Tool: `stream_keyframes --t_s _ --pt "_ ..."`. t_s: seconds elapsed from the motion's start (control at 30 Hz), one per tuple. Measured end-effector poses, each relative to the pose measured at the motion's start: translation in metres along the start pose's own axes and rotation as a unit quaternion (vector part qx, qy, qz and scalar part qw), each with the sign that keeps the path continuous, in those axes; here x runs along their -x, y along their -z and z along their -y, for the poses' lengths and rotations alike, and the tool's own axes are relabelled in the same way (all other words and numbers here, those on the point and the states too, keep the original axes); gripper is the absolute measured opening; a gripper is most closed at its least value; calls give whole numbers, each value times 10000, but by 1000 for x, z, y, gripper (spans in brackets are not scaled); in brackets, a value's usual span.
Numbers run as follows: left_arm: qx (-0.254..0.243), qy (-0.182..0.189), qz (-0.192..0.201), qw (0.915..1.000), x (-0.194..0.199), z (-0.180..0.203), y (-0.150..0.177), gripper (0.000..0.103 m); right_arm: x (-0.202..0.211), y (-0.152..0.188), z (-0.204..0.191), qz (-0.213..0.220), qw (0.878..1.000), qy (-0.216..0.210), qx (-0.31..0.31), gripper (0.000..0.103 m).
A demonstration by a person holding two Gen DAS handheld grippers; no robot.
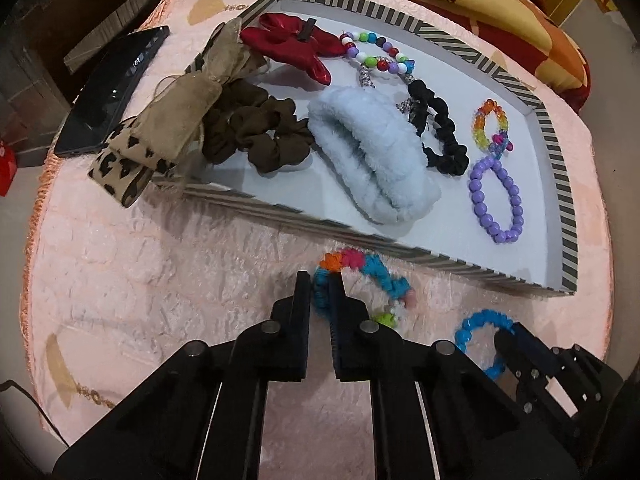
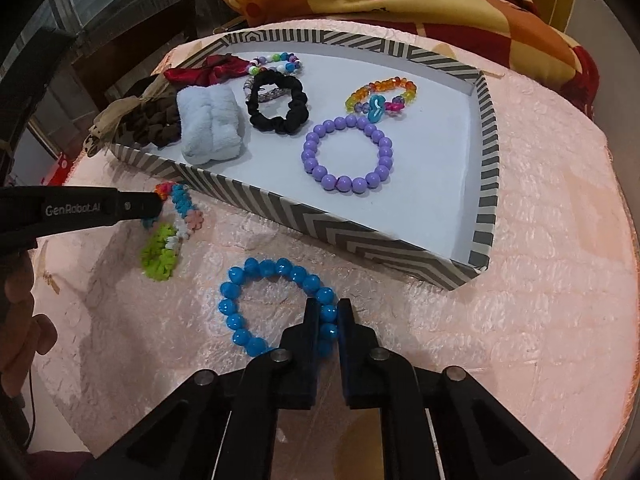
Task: Organize jewelry
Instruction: 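Grasp the teal-green bracelet with the left tool while the right tool grasps the blue bead bracelet, then carry both bracelets over the tray and open both tools to release them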
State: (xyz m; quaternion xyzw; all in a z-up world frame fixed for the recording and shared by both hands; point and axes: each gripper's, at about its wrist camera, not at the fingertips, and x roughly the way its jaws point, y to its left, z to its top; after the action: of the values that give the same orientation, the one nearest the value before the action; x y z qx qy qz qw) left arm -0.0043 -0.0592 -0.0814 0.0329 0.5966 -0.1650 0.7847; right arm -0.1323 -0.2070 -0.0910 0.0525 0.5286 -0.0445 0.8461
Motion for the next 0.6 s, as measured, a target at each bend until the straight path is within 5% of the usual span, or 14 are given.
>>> stream_keyframes --t_s 0.6 --pt "-715 341 892 9929 119 34 -5 6 105 -26 21 995 9937 -507 -47 8"
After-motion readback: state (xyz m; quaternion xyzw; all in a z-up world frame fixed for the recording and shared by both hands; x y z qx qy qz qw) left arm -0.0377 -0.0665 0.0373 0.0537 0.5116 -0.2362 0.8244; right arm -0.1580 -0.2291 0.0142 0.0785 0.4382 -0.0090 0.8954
